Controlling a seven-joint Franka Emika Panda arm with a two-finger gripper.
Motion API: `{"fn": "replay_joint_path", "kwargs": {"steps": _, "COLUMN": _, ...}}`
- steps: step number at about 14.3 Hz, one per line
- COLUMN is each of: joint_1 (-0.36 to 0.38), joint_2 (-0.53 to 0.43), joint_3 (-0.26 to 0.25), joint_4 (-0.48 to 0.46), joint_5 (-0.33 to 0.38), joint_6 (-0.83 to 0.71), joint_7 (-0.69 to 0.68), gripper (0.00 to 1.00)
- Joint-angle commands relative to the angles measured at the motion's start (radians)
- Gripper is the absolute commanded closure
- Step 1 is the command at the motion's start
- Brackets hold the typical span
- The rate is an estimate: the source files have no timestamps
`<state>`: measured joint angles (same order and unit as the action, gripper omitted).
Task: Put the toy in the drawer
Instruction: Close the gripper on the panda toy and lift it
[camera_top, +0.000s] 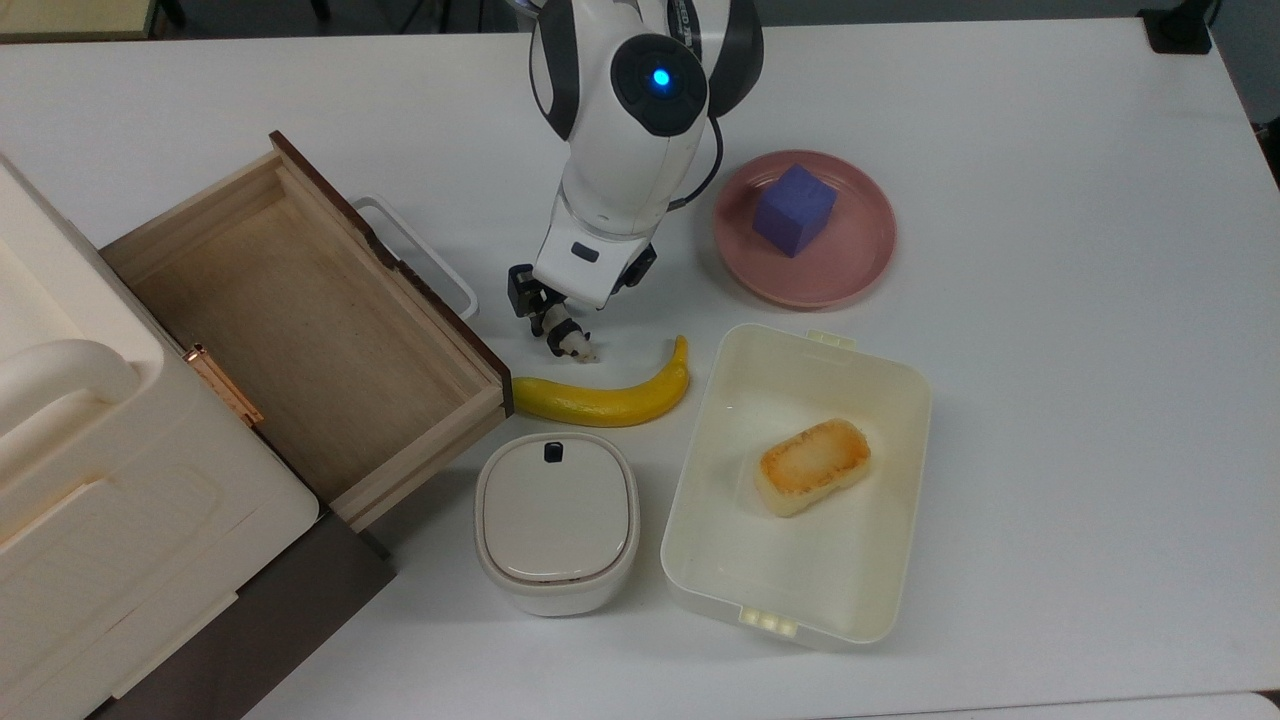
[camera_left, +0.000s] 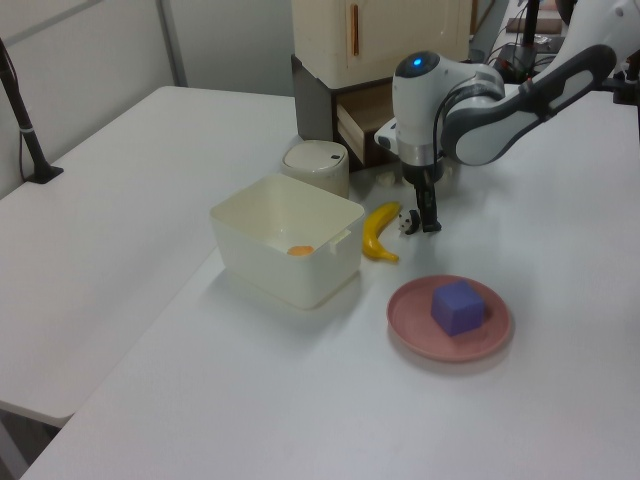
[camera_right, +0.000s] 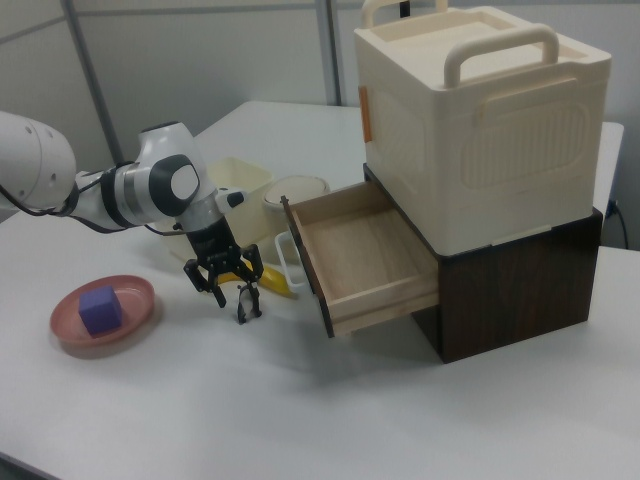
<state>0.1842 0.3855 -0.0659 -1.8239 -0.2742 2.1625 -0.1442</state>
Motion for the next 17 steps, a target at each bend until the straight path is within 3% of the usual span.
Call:
{"fn": "replay_joint_path", "kwargs": {"steps": 1, "joint_1": 0.021, "joint_2": -0.014, "joint_3": -0.028, "joint_4": -0.015, "joint_5": -0.026, "joint_6": 0.022, "joint_7": 0.015, "gripper": 0.55}}
{"fn": "replay_joint_path", "kwargs": {"steps": 5, "joint_1": 0.020, "joint_2": -0.016, "joint_3": -0.028, "joint_4": -0.017, "joint_5": -0.051, "joint_6": 0.020, "joint_7": -0.020, "gripper": 0.82}}
{"fn": "replay_joint_path", "kwargs": {"steps": 9, "joint_1": 0.020, "joint_2": -0.052, "joint_3": -0.031, "joint_4": -0.018, "joint_5": -0.042, "joint_6": -0.012, "joint_7": -0.025, "gripper": 0.85}}
{"fn": "replay_joint_path", "kwargs": {"steps": 11, "joint_1": 0.015, "joint_2": -0.114, "joint_3": -0.041, "joint_4": -0.017, "joint_5": -0.016, "joint_6": -0.102, "joint_7": -0.067, "gripper": 0.85}}
{"fn": "replay_joint_path", "kwargs": {"steps": 13, "joint_1": 0.017, "joint_2": -0.167, "joint_3": -0.087, "joint_4": -0.003, "joint_5": 0.123, "joint_6": -0.209, "joint_7": -0.212, "gripper": 0.85}}
{"fn": "replay_joint_path", "kwargs": {"steps": 15, "joint_1": 0.021, "joint_2": -0.195, "joint_3": -0.173, "joint_4": 0.091, "joint_5": 0.257, "joint_6": -0.408, "joint_7": -0.377, "gripper": 0.85}}
{"fn": "replay_joint_path", "kwargs": {"steps": 17, "joint_1": 0.020, "joint_2": -0.195, "joint_3": -0.227, "joint_4": 0.164, "joint_5": 0.314, "joint_6": -0.476, "joint_7": -0.406, "gripper": 0.85}}
